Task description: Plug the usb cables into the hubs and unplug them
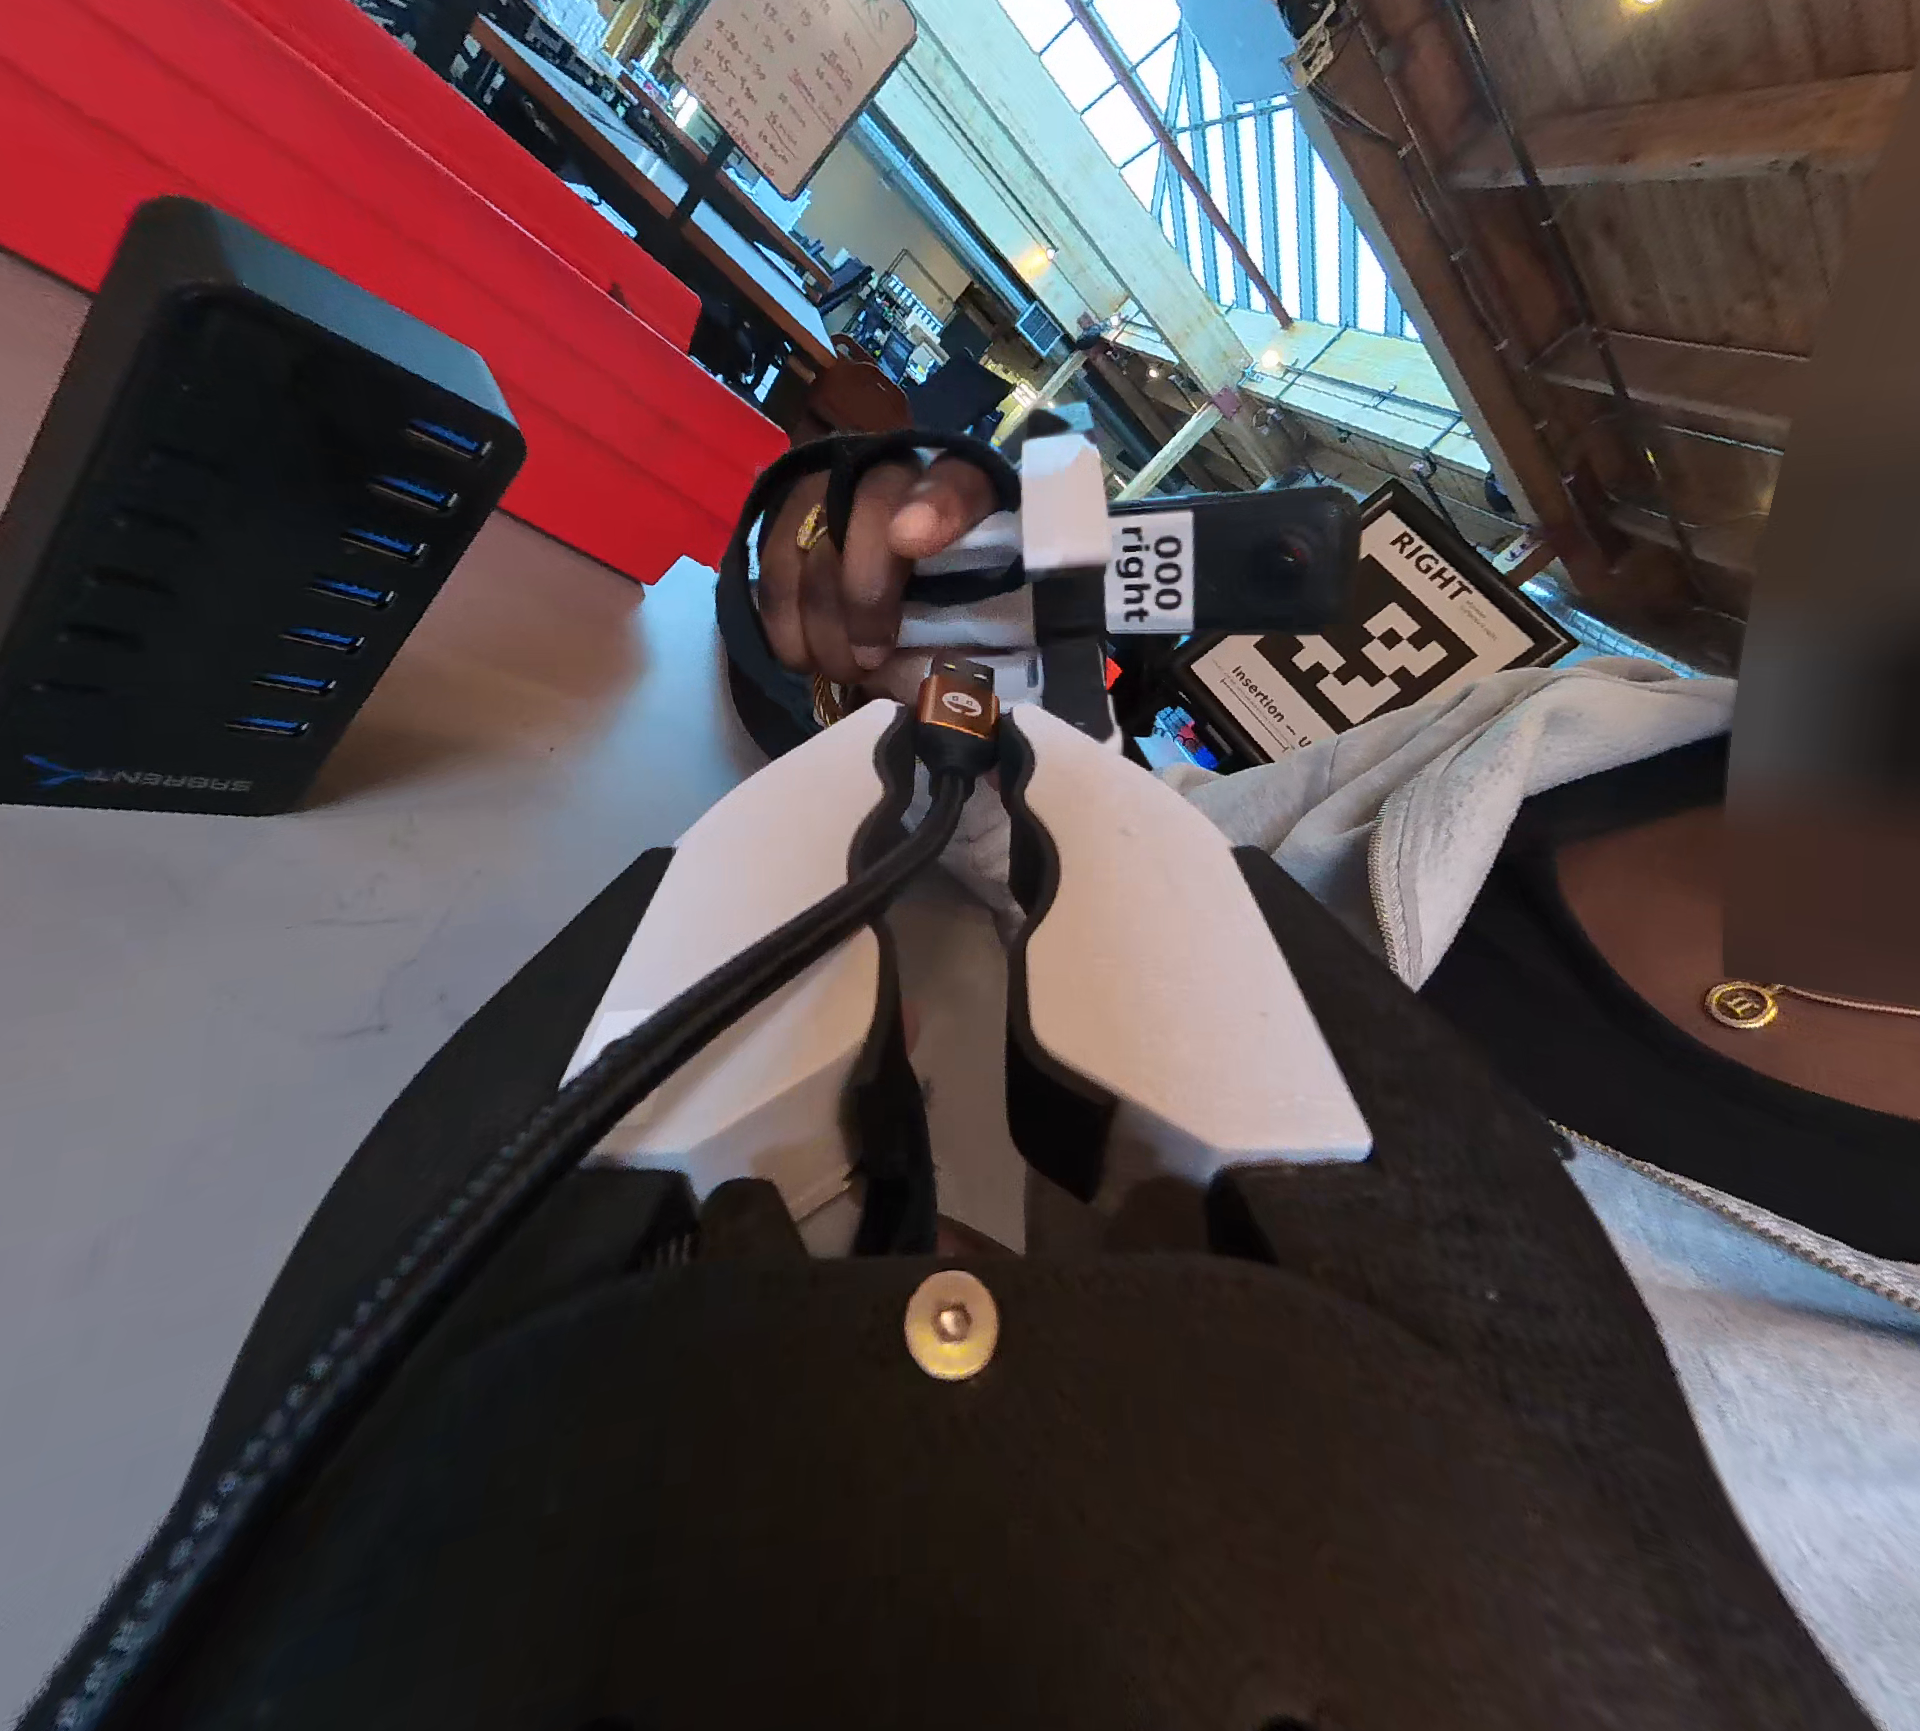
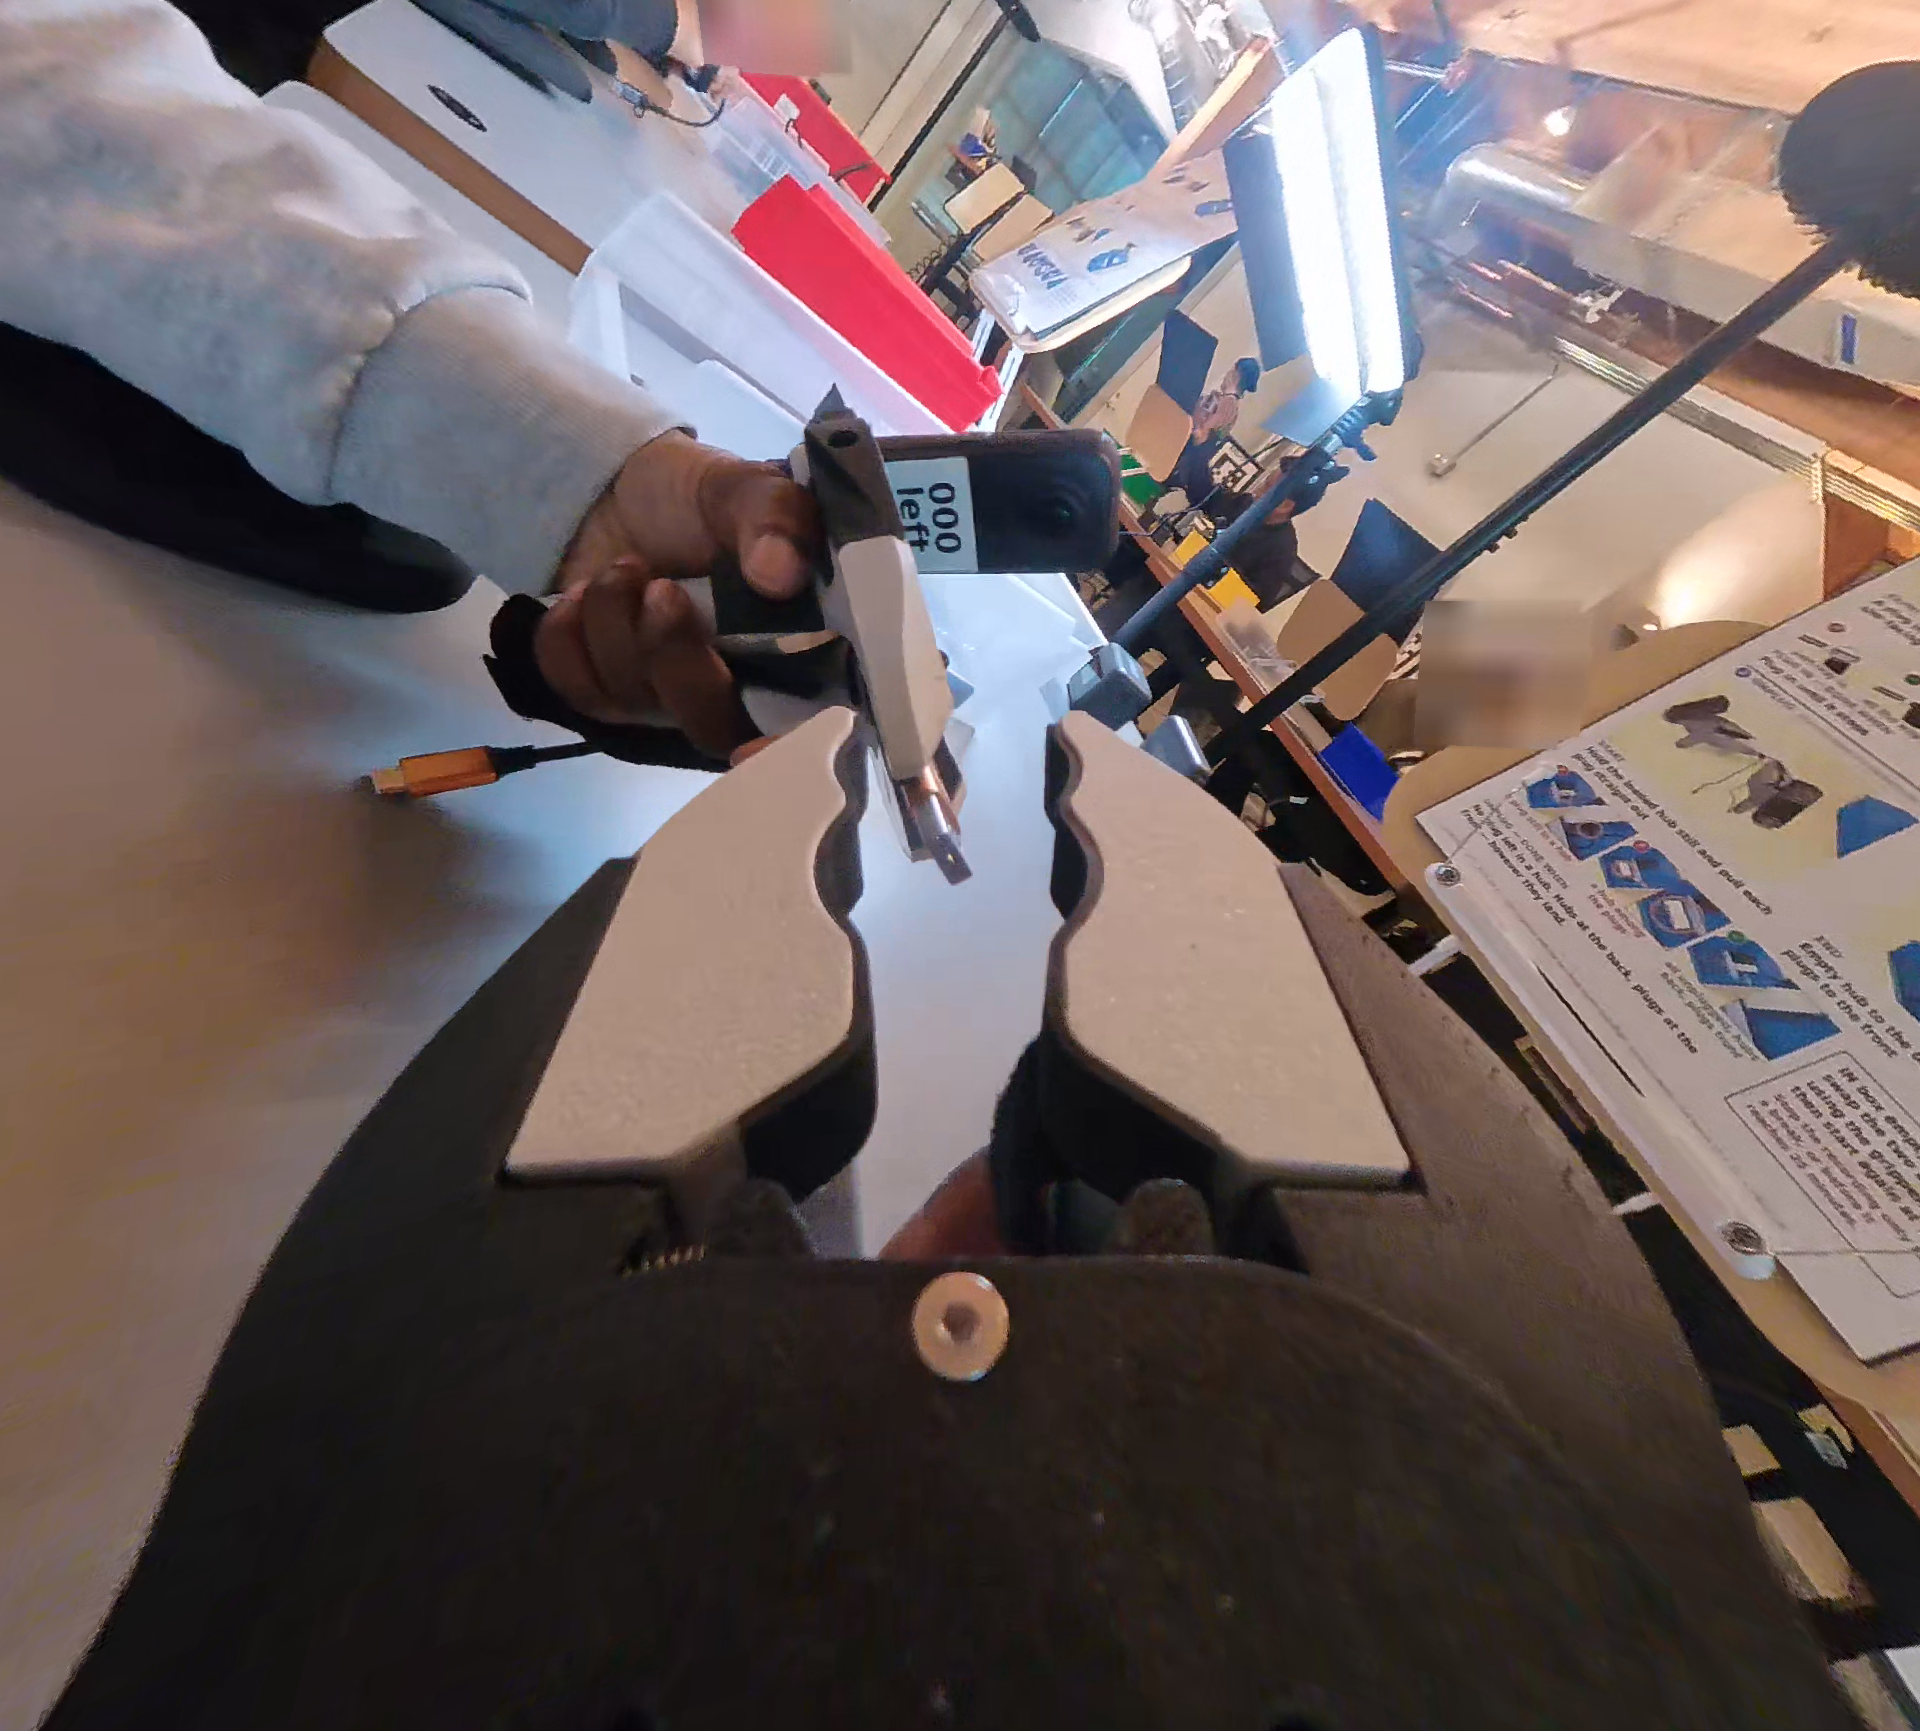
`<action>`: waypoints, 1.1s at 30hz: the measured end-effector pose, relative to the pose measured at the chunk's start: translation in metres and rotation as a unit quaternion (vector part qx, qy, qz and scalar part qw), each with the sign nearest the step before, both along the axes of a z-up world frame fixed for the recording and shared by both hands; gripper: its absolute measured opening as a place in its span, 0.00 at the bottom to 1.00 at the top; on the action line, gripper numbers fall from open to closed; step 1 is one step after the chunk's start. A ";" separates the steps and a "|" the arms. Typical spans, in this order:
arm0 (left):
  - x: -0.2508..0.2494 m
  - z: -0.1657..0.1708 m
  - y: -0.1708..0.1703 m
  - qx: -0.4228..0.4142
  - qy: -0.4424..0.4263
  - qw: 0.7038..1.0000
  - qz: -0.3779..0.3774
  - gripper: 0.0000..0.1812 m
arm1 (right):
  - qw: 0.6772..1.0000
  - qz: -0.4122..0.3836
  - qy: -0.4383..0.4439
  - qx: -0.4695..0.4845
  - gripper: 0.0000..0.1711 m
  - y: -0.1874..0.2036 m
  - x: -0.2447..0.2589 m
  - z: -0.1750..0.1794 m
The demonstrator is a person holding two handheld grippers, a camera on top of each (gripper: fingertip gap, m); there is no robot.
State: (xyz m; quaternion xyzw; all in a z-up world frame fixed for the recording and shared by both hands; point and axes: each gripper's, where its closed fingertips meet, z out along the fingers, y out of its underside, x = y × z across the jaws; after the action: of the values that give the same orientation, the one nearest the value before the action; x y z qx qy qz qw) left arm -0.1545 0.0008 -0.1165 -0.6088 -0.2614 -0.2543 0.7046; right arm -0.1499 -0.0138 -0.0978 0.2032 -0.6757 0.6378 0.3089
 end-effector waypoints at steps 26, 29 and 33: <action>-0.002 0.036 -0.011 -0.061 0.465 0.855 0.223 0.22 | 0.631 0.281 -0.721 -0.054 0.04 -0.008 -0.003 0.011; 0.007 0.027 -0.010 -0.101 0.509 0.833 0.190 0.19 | 0.568 0.303 -0.764 -0.032 0.04 -0.009 0.001 0.007; 0.011 0.016 -0.012 -0.162 0.557 0.797 0.170 0.12 | 0.580 0.283 -0.763 0.031 0.04 -0.009 0.013 -0.002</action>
State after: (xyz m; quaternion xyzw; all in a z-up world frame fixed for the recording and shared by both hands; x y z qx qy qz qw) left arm -0.1439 -0.0110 -0.1010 -0.6965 0.0392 0.2986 0.6513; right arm -0.1373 -0.0228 -0.0999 -0.1676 -0.5900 0.5918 -0.5231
